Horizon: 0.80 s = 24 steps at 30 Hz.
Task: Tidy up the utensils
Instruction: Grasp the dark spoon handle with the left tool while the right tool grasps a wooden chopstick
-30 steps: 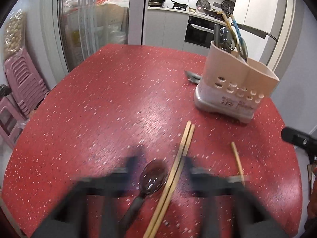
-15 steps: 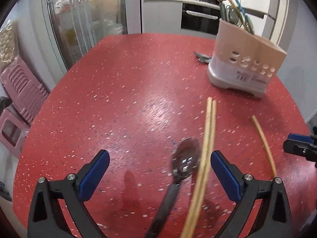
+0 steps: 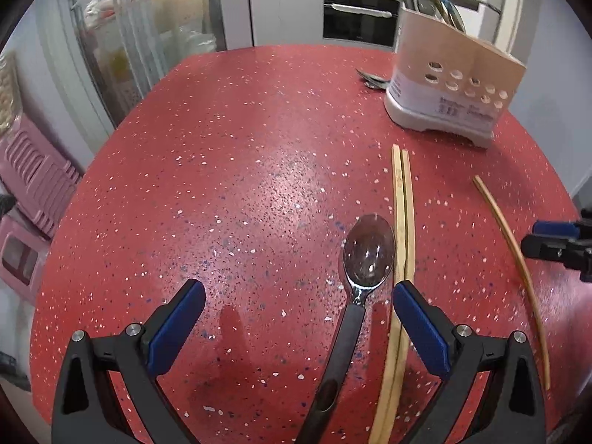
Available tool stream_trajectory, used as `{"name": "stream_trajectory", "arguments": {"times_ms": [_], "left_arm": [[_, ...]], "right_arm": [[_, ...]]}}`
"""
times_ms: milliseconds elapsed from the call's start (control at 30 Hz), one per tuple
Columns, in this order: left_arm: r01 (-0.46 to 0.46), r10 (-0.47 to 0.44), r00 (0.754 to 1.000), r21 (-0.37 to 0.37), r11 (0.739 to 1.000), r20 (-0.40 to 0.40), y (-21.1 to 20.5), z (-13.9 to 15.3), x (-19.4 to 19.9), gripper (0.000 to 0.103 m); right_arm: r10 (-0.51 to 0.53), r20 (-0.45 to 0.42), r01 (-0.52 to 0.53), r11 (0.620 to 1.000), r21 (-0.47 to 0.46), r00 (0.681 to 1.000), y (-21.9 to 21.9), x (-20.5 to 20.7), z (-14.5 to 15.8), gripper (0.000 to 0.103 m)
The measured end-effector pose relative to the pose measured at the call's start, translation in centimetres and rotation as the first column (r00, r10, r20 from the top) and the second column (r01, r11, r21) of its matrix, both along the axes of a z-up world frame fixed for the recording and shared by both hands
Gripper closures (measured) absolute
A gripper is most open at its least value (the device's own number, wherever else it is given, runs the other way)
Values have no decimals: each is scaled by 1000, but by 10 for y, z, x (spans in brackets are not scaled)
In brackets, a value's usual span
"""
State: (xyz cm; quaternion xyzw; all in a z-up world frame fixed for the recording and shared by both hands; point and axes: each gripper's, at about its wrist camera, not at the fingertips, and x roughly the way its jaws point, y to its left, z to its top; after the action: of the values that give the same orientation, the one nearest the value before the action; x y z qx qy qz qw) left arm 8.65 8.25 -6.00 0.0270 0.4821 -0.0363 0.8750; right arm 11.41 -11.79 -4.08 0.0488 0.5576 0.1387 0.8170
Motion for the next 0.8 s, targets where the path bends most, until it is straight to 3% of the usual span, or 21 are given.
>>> {"name": "stream_trajectory", "arguments": {"times_ms": [433,600,800], "left_arm": [[109,-107,993,42,993,-52,-6,-6,4,1],[183,-179,981,56,982,-77,-19,-1,4,17],[248,-245,962,13,969,-125,-30,2,6,48]], "right_arm": [[60,-25,-63,991,-120,998,27,8,-6,41],[81,-36,-87,976,-197,996,43,13,-8,44],[111,-31,-115,965,-235,993,53,13,-8,73]]}}
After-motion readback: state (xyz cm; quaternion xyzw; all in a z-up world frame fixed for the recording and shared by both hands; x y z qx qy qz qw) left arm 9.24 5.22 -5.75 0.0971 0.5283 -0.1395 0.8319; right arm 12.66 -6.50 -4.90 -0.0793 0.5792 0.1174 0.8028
